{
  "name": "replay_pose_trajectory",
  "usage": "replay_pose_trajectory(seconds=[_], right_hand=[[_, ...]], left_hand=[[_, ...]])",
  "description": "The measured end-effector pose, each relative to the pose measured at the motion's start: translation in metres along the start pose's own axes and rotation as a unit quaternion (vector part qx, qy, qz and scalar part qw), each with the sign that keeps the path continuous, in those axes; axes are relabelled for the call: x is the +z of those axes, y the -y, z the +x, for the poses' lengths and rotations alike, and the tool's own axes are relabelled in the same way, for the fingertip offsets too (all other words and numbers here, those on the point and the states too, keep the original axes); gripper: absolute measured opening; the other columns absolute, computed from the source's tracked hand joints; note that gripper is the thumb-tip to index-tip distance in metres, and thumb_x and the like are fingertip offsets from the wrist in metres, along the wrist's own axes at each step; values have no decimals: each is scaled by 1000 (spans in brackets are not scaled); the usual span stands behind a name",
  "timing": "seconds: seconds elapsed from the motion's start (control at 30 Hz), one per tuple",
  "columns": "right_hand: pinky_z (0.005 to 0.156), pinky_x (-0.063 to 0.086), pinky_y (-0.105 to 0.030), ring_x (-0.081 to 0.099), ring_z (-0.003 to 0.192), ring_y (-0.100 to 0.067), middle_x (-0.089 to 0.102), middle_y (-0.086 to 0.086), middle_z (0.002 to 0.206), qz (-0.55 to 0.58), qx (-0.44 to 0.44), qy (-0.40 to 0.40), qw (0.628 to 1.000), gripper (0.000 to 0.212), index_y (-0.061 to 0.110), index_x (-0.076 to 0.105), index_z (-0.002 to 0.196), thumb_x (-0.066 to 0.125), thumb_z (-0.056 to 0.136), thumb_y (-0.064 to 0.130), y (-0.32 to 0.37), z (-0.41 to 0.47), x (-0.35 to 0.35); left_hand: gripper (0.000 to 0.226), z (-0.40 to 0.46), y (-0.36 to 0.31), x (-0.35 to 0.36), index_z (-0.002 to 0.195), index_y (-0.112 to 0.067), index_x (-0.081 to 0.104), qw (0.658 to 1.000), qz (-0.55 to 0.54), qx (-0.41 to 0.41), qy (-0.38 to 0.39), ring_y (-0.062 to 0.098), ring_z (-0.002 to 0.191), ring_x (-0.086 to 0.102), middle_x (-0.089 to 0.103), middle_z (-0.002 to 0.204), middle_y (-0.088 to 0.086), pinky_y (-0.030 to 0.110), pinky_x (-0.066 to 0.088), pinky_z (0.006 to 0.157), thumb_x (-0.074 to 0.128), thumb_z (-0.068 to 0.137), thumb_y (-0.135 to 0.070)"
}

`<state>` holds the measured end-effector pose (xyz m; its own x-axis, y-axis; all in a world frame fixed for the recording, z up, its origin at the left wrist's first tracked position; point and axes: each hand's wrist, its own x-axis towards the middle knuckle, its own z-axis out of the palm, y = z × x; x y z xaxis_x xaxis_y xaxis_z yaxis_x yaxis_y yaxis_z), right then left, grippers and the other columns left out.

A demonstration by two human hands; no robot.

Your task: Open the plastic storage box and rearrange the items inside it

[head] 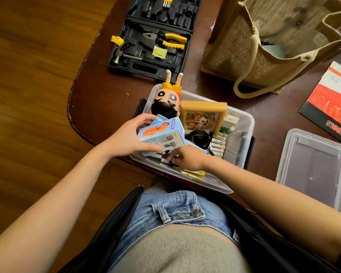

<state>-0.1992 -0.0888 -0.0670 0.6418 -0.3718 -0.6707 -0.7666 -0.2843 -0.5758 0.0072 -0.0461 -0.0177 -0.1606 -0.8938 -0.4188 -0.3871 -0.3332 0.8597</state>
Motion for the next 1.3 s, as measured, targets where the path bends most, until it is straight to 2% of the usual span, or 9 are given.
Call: replay_pose_trajectory(seconds=[0.13,0.4,0.57,0.77,0.87,1.03,1.1,1.2,1.3], right_hand=[[92,45,-36,54,110,-32,61,-14,117,-60,38,70,995,27,3,60,114,45,96,17,12,32,12],[101,36,-33,41,127,-31,43,-17,140,-250,106,175,946,39,1,42,135,36,98,9,27,50,15],[99,37,-34,46,122,-30,51,-15,132,-240,86,143,956,34,5,54,126,42,96,15,16,56,17],[90,43,-33,51,104,-27,56,-12,113,-66,-28,73,995,20,5,57,108,56,92,15,-1,43,8],[84,41,-31,48,92,-22,54,-11,103,-43,-54,90,994,19,4,54,107,55,93,18,0,36,5],[59,39,-5,49,65,0,54,2,79,34,-77,121,989,3,6,59,87,59,87,9,6,18,-19],[58,40,-6,51,60,2,55,8,72,17,-76,119,990,8,11,58,78,60,85,9,0,7,-35],[64,46,-29,57,67,-23,68,-15,86,-116,-18,137,984,26,-3,66,90,59,86,21,-26,-8,-51],[65,45,-29,54,70,-21,69,-10,90,-267,58,174,946,28,3,68,88,60,87,30,-50,-22,-40]], left_hand=[[70,1,1,-2,115,-43,44,1000,-5,-12,-3,-14,106,52,55,117,-20,0,42,80,82,57,-36],[74,2,6,1,123,-31,43,999,-22,-20,-11,-16,105,51,54,118,-17,0,41,78,85,62,-26],[73,3,8,1,124,-31,41,999,-20,-28,-4,-17,107,49,52,120,-17,1,43,78,85,66,-23],[75,4,10,1,127,-29,42,999,-17,-30,4,-11,110,50,52,123,-13,4,45,79,85,66,-22],[74,4,10,0,125,-31,42,999,-17,-29,7,-13,110,49,52,122,-14,3,44,79,85,66,-23],[74,5,9,0,124,-33,43,1000,-4,-24,11,-14,109,49,52,122,-16,2,44,79,86,65,-27],[74,7,8,0,124,-34,43,1000,7,-23,19,-12,109,50,52,121,-17,4,45,80,86,63,-31],[76,10,7,2,124,-35,44,999,28,-25,36,-5,112,50,52,122,-17,11,46,86,86,61,-38],[75,12,7,4,123,-38,43,998,35,-22,47,-4,111,51,52,122,-17,10,46,85,86,61,-38]])
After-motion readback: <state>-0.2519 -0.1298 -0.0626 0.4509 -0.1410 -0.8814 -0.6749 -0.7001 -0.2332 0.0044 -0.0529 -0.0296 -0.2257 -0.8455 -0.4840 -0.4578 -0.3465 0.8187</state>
